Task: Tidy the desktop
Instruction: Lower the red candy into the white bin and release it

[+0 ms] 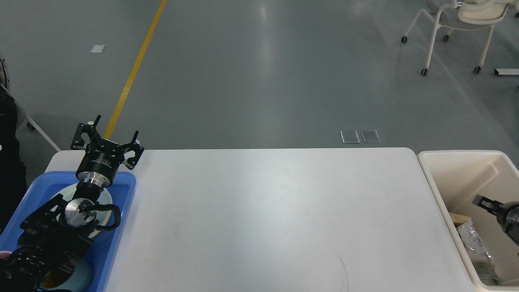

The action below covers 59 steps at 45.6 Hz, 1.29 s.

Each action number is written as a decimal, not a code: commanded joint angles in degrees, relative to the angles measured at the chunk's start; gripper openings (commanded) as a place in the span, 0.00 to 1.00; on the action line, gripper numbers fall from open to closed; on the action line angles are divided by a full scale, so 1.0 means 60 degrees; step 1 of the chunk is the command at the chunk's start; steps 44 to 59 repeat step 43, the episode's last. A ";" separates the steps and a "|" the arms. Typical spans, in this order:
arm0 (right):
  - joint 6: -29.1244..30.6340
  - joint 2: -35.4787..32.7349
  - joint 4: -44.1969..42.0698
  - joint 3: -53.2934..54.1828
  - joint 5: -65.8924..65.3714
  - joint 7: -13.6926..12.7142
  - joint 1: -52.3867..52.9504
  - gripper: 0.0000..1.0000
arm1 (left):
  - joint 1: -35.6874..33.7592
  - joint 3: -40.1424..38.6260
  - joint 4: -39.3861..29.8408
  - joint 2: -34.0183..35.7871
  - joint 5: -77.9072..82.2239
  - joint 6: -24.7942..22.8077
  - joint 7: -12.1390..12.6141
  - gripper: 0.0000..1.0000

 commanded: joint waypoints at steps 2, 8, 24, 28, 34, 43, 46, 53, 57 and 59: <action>0.0124 -0.1178 0.2566 0.3307 0.1307 -0.0144 0.2852 1.00 | -0.0001 0.0000 -0.0005 0.0000 0.0000 -0.0002 0.0000 0.99; 0.0110 -0.1562 0.5029 0.5608 0.3240 -0.0057 0.4158 1.00 | -0.0001 0.0000 -0.0005 0.0000 0.0000 -0.0017 0.0000 0.99; 0.2932 0.3505 0.1225 0.9097 0.8060 0.3603 0.2127 1.00 | -0.0001 0.0000 -0.0005 0.0000 0.0000 -0.0017 0.0000 0.99; 0.3917 0.4208 0.0536 0.9580 0.8853 0.4454 0.0822 1.00 | -0.0001 0.0000 -0.0005 0.0000 0.0000 -0.0002 0.0000 0.99; 0.4358 0.4444 0.0403 0.9932 0.8898 0.4705 -0.0088 1.00 | -0.0015 0.0000 -0.0005 0.0000 0.0000 -0.0002 0.0000 0.99; 0.4519 0.4356 0.0403 1.0313 0.9045 0.4675 -0.0367 1.00 | -0.0001 0.0000 -0.0005 0.0000 0.0000 -0.0002 0.0000 0.99; 0.4519 0.4356 0.0403 1.0313 0.9045 0.4675 -0.0367 1.00 | -0.0001 0.0000 -0.0005 0.0000 0.0000 -0.0002 0.0000 0.99; 0.4519 0.4356 0.0403 1.0313 0.9045 0.4675 -0.0367 1.00 | -0.0001 0.0000 -0.0005 0.0000 0.0000 -0.0002 0.0000 0.99; 0.4519 0.4356 0.0403 1.0313 0.9045 0.4675 -0.0367 1.00 | -0.0001 0.0000 -0.0005 0.0000 0.0000 -0.0002 0.0000 0.99; 0.4519 0.4356 0.0403 1.0313 0.9045 0.4675 -0.0367 1.00 | -0.0001 0.0000 -0.0005 0.0000 0.0000 -0.0002 0.0000 0.99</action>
